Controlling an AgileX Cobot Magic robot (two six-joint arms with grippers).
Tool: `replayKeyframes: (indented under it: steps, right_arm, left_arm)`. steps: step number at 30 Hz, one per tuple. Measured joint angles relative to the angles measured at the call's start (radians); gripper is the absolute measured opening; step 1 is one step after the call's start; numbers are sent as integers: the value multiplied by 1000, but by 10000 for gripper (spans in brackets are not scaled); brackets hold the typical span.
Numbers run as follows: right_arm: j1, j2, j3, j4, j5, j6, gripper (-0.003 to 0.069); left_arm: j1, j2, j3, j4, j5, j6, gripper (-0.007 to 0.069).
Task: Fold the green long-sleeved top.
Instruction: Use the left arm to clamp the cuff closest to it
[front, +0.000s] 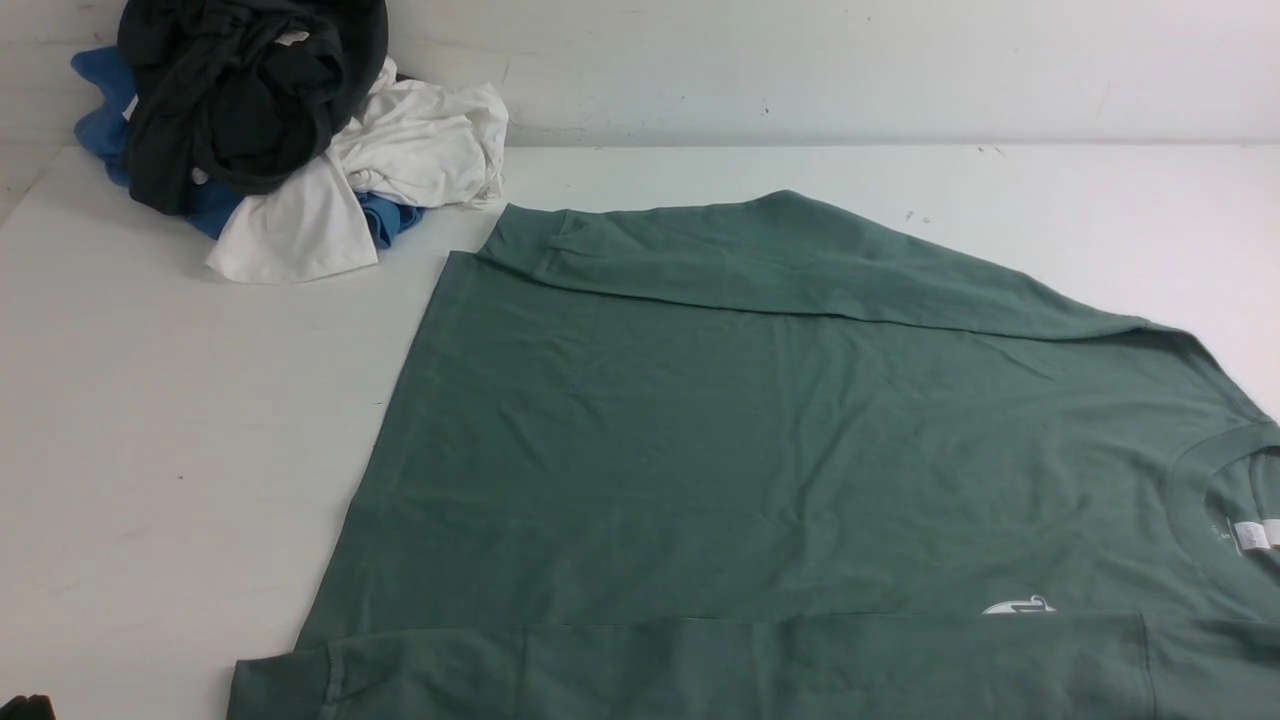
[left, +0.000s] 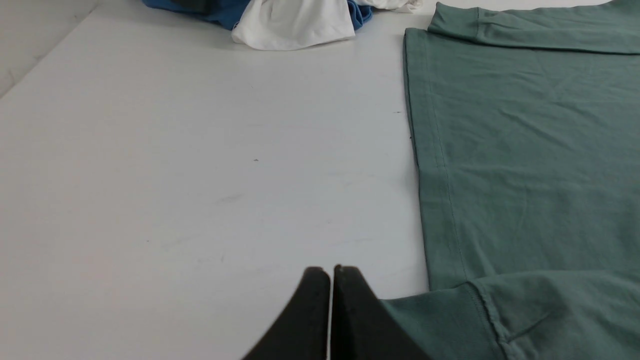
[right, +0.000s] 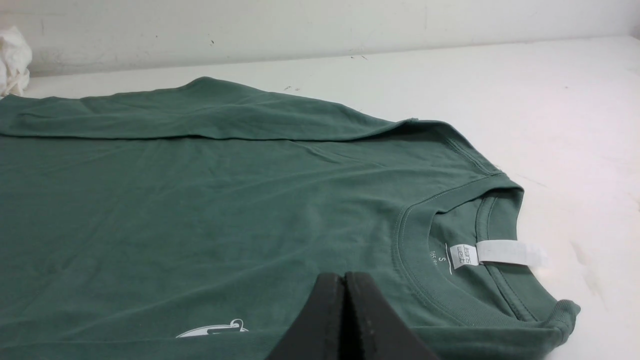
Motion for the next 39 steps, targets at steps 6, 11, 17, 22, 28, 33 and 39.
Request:
replayKeyframes:
  steps: [6,11,17,22,28,33,39]
  right_arm:
    - [0,0,0,-1,0,0,-15]
    - [0,0,0,-4,0,0,-15]
    - [0,0,0,-4,0,0,-15]
    - [0,0,0,-4,0,0,-15]
    - [0,0,0,-4,0,0,-15]
    - [0,0,0,-1,0,0,-15]
    - [0,0,0,198,3,83,-15]
  left_arm:
    - [0,0,0,0,0,0,-7]
    - [0,0,0,0,0,0,-7]
    - [0,0,0,0,0,0,-7]
    - [0,0,0,0,0,0,-7]
    - [0,0,0,0,0,0,-7]
    - [0,0,0,-1,0,0,-7]
    - [0,0,0,-250,-6,-139,-7]
